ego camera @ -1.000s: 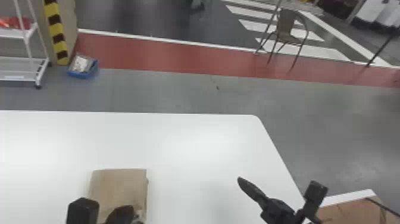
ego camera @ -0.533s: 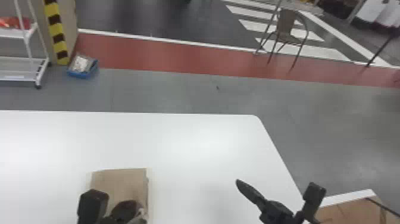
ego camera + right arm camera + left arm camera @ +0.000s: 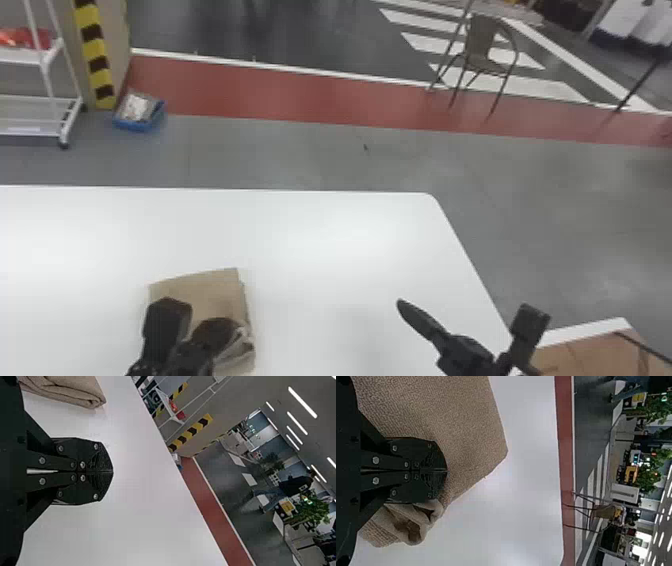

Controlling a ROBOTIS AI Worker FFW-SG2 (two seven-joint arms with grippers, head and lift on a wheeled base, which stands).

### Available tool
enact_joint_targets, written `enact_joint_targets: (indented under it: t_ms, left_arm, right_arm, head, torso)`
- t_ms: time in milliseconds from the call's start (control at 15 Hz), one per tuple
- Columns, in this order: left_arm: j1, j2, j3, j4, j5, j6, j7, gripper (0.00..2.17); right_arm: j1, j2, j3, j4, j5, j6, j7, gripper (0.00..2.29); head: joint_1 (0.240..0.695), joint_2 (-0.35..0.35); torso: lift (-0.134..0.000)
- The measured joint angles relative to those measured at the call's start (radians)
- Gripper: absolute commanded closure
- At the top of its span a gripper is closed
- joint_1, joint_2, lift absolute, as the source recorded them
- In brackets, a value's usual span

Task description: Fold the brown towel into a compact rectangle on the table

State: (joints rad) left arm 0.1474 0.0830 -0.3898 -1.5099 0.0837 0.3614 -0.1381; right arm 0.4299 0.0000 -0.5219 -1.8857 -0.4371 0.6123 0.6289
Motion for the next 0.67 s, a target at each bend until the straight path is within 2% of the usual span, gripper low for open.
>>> enact_joint_targets:
  t_ms: [267, 667]
  left_arm:
    - [-0.016, 0.004, -0.002, 0.011, -0.006, -0.009, -0.007, 1.63]
    - [0.153, 0.019, 0.11, -0.225, 0.011, 0.012, -0.048, 1.63]
  right_arm:
    - [0.001, 0.0, -0.001, -0.011, 0.0, 0.009, -0.003, 1.42]
    - [-0.007, 0.0, 0.006, -0.01, 0.002, 0.013, -0.005, 1.42]
  head:
    - [0.695, -0.35]
    - [0.695, -0.35]
  torso:
    - [0.0]
    - [0.0]
